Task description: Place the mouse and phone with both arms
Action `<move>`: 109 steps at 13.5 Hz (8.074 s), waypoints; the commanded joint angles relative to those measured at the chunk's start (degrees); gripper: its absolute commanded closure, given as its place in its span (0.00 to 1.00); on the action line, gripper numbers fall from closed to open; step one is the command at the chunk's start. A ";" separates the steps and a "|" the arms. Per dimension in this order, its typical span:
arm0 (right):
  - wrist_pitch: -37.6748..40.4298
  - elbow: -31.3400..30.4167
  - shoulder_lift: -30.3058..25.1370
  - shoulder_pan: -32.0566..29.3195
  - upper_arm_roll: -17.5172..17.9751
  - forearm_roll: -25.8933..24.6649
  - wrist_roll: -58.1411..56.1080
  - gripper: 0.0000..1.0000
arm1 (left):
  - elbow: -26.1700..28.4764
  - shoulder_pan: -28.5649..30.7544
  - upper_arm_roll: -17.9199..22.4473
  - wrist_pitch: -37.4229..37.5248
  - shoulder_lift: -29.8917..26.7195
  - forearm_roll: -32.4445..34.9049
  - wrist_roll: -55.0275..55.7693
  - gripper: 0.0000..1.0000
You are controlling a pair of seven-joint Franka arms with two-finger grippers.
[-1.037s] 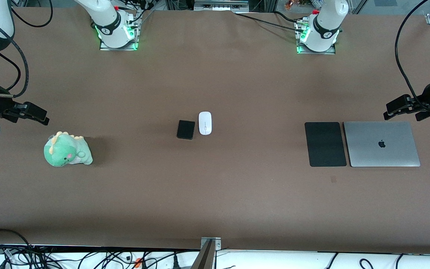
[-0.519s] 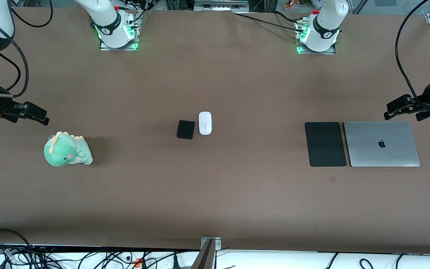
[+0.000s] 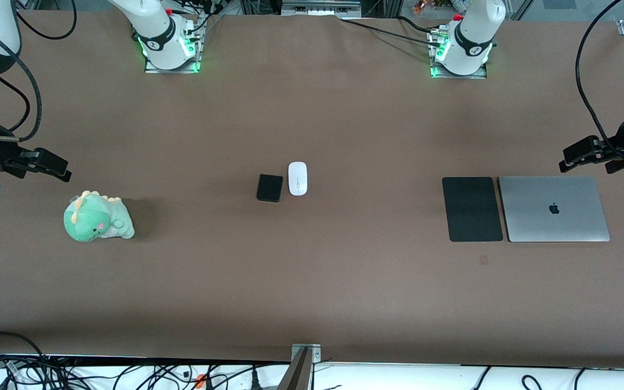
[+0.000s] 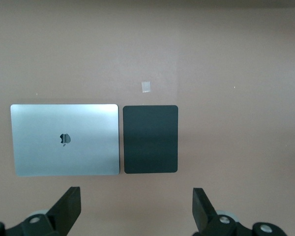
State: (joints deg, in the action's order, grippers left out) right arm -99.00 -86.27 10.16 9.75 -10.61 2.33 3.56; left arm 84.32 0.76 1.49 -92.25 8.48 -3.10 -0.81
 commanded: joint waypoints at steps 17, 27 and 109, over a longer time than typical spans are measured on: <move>-0.05 -0.39 -0.93 0.27 -0.03 -0.75 0.49 0.00 | -4.69 -23.33 -1.05 -16.71 16.91 -2.00 22.48 0.00; 0.03 -0.39 -0.93 0.27 -0.03 -0.57 0.49 0.00 | -13.66 -40.48 -0.88 -28.75 37.56 -1.47 42.29 0.00; -58.68 -24.65 27.28 38.15 0.15 7.60 38.37 0.00 | 33.98 -5.07 -0.09 -49.08 20.26 4.06 4.59 0.25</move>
State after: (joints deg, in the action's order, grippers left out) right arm -156.00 -110.43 36.77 46.70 -9.60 9.34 41.77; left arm 118.62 -5.02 2.04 -140.91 28.80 -0.02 3.38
